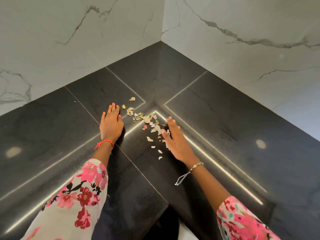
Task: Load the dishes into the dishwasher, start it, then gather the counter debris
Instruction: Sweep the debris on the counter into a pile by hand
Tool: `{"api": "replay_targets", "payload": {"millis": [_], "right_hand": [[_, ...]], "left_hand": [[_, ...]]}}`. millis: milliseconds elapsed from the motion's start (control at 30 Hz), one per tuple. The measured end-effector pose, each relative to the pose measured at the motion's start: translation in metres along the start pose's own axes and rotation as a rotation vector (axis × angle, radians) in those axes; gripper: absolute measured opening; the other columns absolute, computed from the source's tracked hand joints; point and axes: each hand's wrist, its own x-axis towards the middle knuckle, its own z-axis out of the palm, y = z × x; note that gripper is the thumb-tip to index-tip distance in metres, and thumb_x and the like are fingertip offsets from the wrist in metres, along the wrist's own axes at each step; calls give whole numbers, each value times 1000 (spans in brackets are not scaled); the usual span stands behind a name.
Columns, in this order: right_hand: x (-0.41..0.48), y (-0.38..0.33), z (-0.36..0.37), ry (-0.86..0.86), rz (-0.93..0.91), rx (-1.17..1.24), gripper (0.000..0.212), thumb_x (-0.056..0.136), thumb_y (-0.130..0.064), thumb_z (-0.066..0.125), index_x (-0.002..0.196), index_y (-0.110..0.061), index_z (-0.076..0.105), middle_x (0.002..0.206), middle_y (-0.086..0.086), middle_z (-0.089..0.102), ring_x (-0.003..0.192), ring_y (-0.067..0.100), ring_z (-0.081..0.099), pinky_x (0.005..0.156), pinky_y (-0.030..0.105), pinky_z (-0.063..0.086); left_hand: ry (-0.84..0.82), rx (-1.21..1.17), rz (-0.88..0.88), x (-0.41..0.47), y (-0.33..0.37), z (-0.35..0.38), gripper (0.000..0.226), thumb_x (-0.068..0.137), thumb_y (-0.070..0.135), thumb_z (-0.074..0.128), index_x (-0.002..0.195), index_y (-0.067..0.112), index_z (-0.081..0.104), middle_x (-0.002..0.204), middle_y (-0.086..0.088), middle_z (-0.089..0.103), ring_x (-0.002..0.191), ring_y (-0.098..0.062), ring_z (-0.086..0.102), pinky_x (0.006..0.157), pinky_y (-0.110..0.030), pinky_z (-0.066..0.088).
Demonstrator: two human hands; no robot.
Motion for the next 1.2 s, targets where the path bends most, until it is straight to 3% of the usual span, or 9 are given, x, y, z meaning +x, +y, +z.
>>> {"api": "replay_targets", "payload": {"millis": [100,200,300,400,533,667,867,1100,1200], "right_hand": [[-6,6,10,185,166,-142,70,95,-55,19,149,-12,6,158,1,2,144,9,-5,117,27,-3],[-16,-6,37,127,224,-336,86,86,-66,6,148,-7,-1,157,6,-5,144,14,-10,118,33,-6],[-15,-23,58,82,140,-423,91,83,-69,0,148,-6,-4,157,8,-8,144,17,-12,117,35,-9],[4,-32,58,-8,-76,-305,82,87,-65,9,148,-12,-6,157,2,-9,144,12,-12,119,35,-5],[52,-30,35,-44,-173,-109,69,95,-53,21,149,-17,0,157,-2,-6,142,6,-10,118,30,1],[117,-25,22,-159,-274,-223,66,96,-49,23,149,-14,6,157,1,-2,144,10,-5,119,33,2],[196,-36,28,-343,-381,-329,60,99,-44,30,149,-16,12,158,-1,5,145,11,0,119,35,2],[185,-29,25,-575,-608,-271,45,101,-25,34,145,-18,28,155,-4,21,144,9,9,118,31,0],[160,-20,18,-717,-487,-72,40,98,-31,34,136,-22,46,148,-6,35,142,12,21,119,37,4]], "left_hand": [[4,13,1,1,-1,1,47,96,11,33,143,9,31,154,-4,21,144,-15,13,119,-35,7],[6,21,4,1,-1,2,47,97,11,33,143,9,30,154,-4,20,144,-15,13,119,-35,7],[4,19,-1,1,-1,1,47,97,12,33,143,9,30,154,-4,20,144,-14,13,119,-34,7],[-15,0,-1,1,-1,0,47,97,12,33,144,10,29,155,-3,19,144,-14,13,118,-33,6],[-98,1,87,6,-14,-11,47,99,18,36,144,13,28,154,-1,20,143,-15,16,117,-32,11],[-100,106,204,8,-27,-14,48,99,29,35,144,15,30,153,1,25,142,-15,21,115,-35,19],[-59,110,187,7,-29,-9,52,98,34,37,146,16,26,153,2,25,142,-13,20,117,-32,17],[-83,97,161,6,-29,-10,53,97,26,33,148,16,19,155,3,15,144,-9,10,116,-25,6],[-101,62,154,4,-28,-11,58,90,23,24,147,16,21,155,5,14,143,-7,8,117,-25,4]]}}
